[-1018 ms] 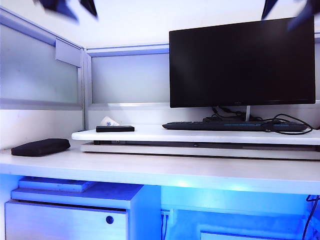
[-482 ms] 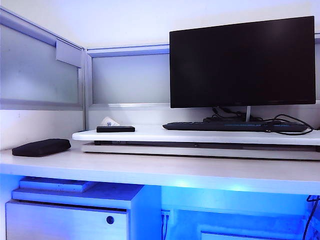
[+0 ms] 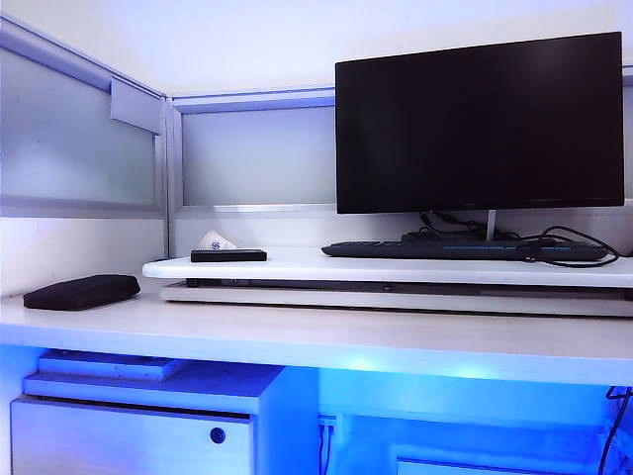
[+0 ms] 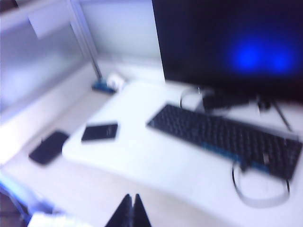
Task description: Unplug the data cable of the portable hard drive.
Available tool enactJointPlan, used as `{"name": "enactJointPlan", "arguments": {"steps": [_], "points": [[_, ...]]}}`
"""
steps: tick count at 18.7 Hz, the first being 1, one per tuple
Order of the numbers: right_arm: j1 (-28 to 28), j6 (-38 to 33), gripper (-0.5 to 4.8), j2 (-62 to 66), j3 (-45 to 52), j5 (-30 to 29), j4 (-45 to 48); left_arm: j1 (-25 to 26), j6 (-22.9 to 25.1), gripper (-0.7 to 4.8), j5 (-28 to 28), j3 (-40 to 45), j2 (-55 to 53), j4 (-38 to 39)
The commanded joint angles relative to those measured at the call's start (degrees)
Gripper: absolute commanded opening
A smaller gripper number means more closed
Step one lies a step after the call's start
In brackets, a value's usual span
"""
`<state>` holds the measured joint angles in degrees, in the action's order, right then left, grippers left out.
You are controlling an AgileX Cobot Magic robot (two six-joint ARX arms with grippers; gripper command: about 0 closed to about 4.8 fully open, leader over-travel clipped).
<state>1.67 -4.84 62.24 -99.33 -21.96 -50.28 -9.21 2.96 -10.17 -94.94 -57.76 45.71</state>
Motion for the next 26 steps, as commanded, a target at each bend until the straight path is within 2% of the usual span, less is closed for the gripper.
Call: {"name": "enactJointPlan", "arguments": {"steps": [1,4,11,13,16,18,21,23,25,26], "points": [[0.07,0.46,-0.01,-3.21,2.16,3.3,-1.57,0.0,-0.22,-0.05,0.55,9.07,8.7,-4.11],[0.04,0.42,-0.01,-8.28,7.72,3.39,0.98,0.0,-1.97,-0.05,0.52,18.49,16.72,-4.5],[0.04,-0.13,-0.01,-28.83,31.87,11.72,10.6,0.0,-3.02,-0.05,1.44,33.83,30.97,-5.14],[0.07,-0.13,-0.01,-35.04,39.54,12.0,12.52,0.0,-3.39,-0.05,1.64,38.12,34.27,-5.57],[0.07,-1.44,-0.01,-43.45,49.07,11.78,13.4,0.02,-5.57,-0.05,4.83,44.78,40.3,-5.81],[0.07,-1.81,-0.01,-47.95,53.09,11.85,13.57,0.02,-7.15,-0.05,7.37,48.46,44.98,-5.97],[0.07,-3.93,-0.01,-52.59,56.15,11.82,13.25,0.02,-8.15,-0.06,8.17,52.83,53.11,-5.79],[0.09,-4.37,-0.01,-54.8,57.86,11.82,12.61,0.02,-9.25,-0.05,11.78,55.15,57.75,-4.04],[0.09,-4.39,-0.01,-55.93,59.6,13.11,11.89,0.04,-9.44,-0.05,13.88,55.32,57.37,0.57],[0.09,-4.46,-0.02,-56.54,60.33,13.07,11.28,0.04,-9.4,-0.05,13.9,56.02,57.48,0.55]]}}
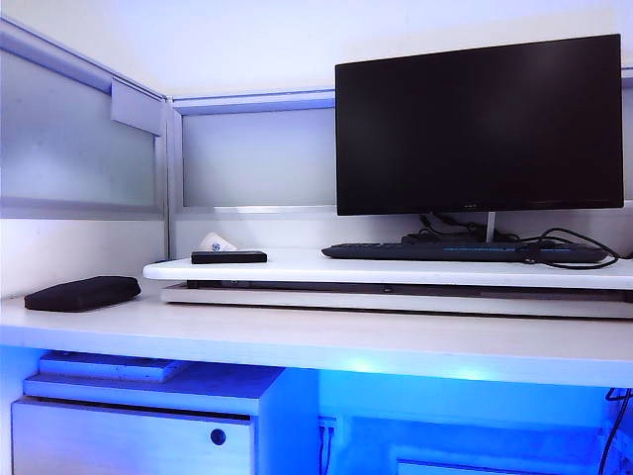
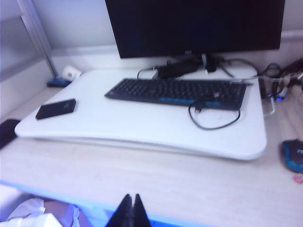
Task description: Unplug the data cable of the portable hard drive.
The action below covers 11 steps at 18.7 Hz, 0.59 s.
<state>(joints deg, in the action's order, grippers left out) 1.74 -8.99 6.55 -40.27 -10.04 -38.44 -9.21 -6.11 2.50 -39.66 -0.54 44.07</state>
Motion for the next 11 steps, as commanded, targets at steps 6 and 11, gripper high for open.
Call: {"name": "enactJointPlan", "arguments": {"steps": [6,11], "points": [[0.04,-0.68,-0.02,-6.45,8.11,1.42,0.48,0.02,2.64,-0.06,-3.78,4.74,0.26,-2.05],[0.04,-4.79,-0.02,-6.4,13.49,1.42,6.78,0.04,-6.45,-0.05,-5.27,15.17,0.26,-18.14]]}}
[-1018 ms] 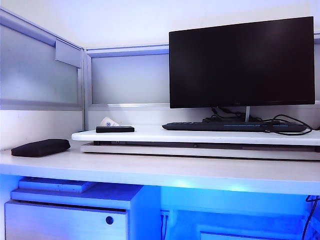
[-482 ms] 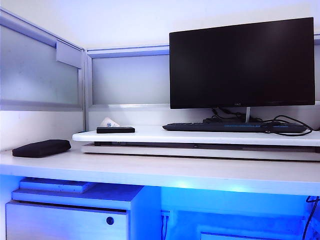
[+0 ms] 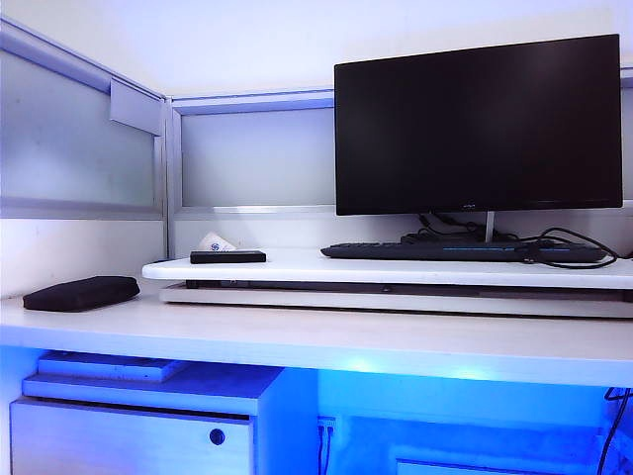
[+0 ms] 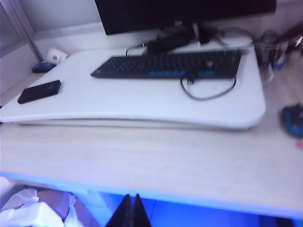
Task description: Unplug the data cable of the portable hard drive.
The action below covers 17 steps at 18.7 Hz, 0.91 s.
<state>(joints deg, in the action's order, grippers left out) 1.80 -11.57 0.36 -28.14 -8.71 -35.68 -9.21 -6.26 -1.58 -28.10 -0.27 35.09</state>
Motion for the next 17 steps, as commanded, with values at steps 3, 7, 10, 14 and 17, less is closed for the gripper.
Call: {"name": "enactJointPlan", "arguments": {"steps": [3,7,10,14,17], "points": [[-0.02,-5.07,-0.02,-0.22,4.85,0.24,7.76,0.0,-7.89,-0.05,-1.22,11.08,0.02,-19.37],[-0.07,-6.69,-0.02,-0.24,11.39,0.26,12.09,0.02,-7.04,-0.05,-1.22,18.01,0.02,-22.77],[-0.07,-5.92,-0.02,-0.24,14.93,0.26,15.3,0.02,-5.51,-0.05,-1.46,20.41,0.02,-24.85],[-0.09,-4.83,-0.02,-0.26,18.73,0.26,16.87,0.02,-4.61,-0.05,-1.49,22.62,0.02,-25.24],[-0.13,-2.69,-0.02,-0.26,22.45,-0.02,18.12,0.02,-3.13,-0.05,-4.83,25.49,0.02,-26.27]]}}
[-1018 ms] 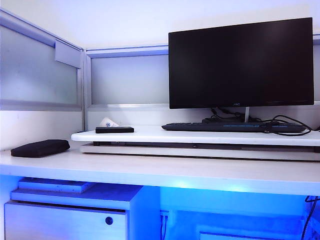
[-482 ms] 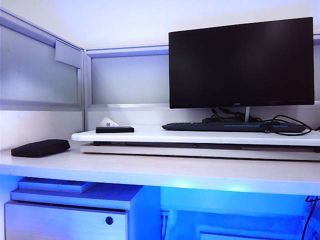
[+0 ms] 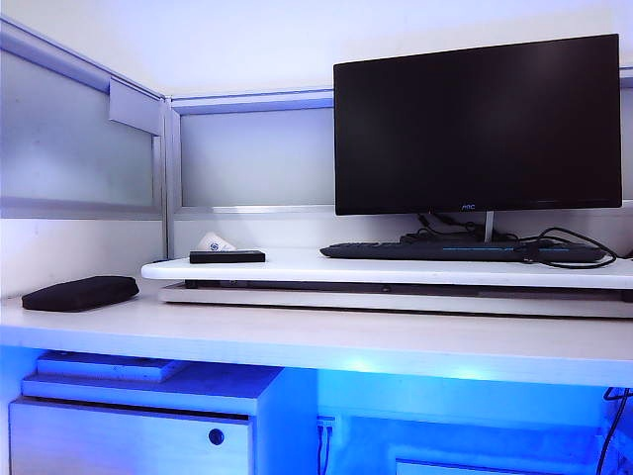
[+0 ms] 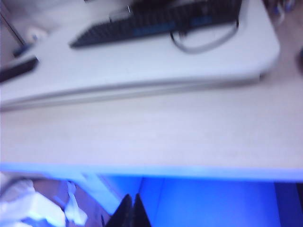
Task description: Unplug the data cable of the portable hard drive.
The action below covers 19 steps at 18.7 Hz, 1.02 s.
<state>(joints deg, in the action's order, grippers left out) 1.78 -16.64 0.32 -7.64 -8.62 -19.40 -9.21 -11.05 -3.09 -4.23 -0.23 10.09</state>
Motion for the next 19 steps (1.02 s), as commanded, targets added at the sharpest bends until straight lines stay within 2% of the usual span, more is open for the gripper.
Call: {"name": "enactJointPlan", "arguments": {"steps": [1,4,7,10,15,17,19], "points": [[-0.13,4.63,-0.02,-0.22,2.82,-0.33,2.19,0.02,1.66,-0.05,-5.09,2.8,-0.02,-2.25],[-0.2,8.13,-0.02,-0.22,4.92,-4.11,3.85,0.02,3.98,-0.05,-6.82,3.82,0.0,-1.4],[-1.18,11.8,-0.02,-0.24,5.4,-5.25,4.28,0.02,9.09,-0.05,-7.56,3.82,0.0,-0.68],[-4.59,15.43,-0.02,-0.22,5.4,-5.16,4.22,0.02,9.4,-0.05,-8.74,3.82,-0.04,-0.63],[-12.22,16.26,-0.02,0.22,5.35,0.24,4.0,0.02,9.55,-0.05,-6.8,3.82,-1.95,-0.57],[-12.9,15.93,-0.02,0.22,5.35,1.49,4.0,0.02,9.55,-0.05,-6.54,3.82,-2.1,-0.55],[-12.83,15.34,-0.02,0.22,5.38,3.43,4.07,0.04,9.84,-0.05,-1.84,3.82,-2.1,-0.09]]}}
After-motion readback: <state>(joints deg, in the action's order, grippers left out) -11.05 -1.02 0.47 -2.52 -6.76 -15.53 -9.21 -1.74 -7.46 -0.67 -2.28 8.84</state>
